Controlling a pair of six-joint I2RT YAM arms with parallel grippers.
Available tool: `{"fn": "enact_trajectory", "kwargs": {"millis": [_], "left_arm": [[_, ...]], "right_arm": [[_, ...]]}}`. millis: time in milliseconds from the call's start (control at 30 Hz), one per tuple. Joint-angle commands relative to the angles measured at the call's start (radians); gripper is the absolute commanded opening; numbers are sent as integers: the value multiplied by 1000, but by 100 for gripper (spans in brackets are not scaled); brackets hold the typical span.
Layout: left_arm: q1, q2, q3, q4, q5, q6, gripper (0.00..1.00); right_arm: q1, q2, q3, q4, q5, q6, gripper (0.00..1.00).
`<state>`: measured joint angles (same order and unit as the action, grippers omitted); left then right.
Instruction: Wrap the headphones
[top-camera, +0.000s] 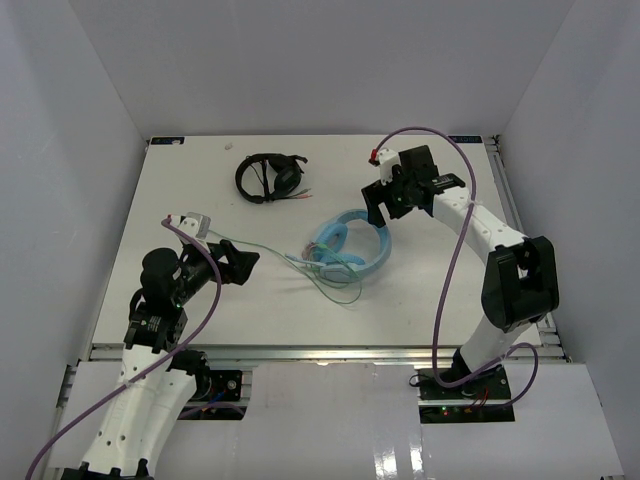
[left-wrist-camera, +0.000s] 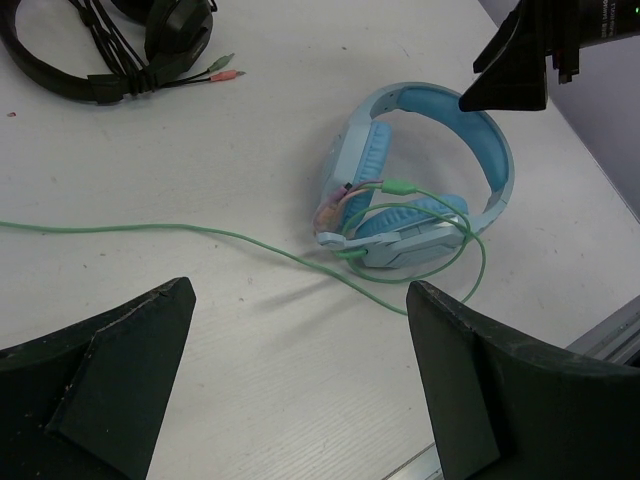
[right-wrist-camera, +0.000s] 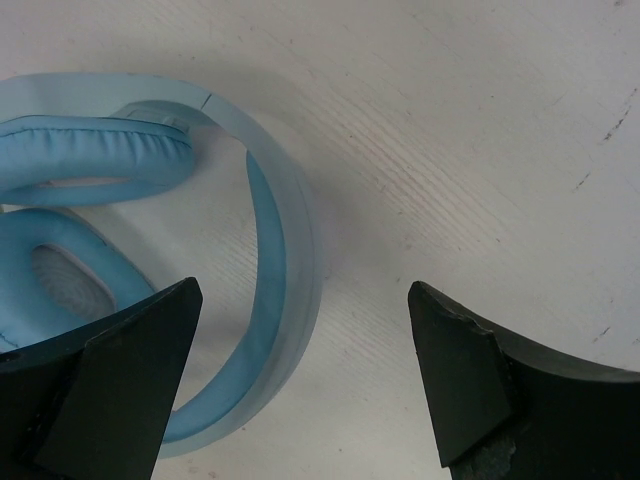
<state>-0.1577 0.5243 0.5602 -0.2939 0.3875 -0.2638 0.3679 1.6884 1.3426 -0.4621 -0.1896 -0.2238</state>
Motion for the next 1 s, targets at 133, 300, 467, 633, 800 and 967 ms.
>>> {"fn": "enact_trajectory", "kwargs": {"millis": [133, 300, 467, 633, 800, 967], "left_arm": [[-2, -10, 1, -6, 4, -3, 98], [-3, -9, 1, -5, 7, -3, 98], [-2, -10, 1, -5, 7, -3, 98], [-2, -10, 1, -5, 11, -3, 98], [-2, -8, 1, -3, 17, -5, 98], [-2, -3, -2, -1, 24, -6, 98]], "right_arm": [[4, -82, -13, 13, -53, -31, 90], [3, -106, -26, 18, -67, -46, 90], [3, -135, -44, 22, -102, -67, 90], [3, -162, -61, 26, -134, -86, 90], [3, -193, -90, 27, -188, -126, 90], [4, -244, -135, 24, -279, -201, 90]]}}
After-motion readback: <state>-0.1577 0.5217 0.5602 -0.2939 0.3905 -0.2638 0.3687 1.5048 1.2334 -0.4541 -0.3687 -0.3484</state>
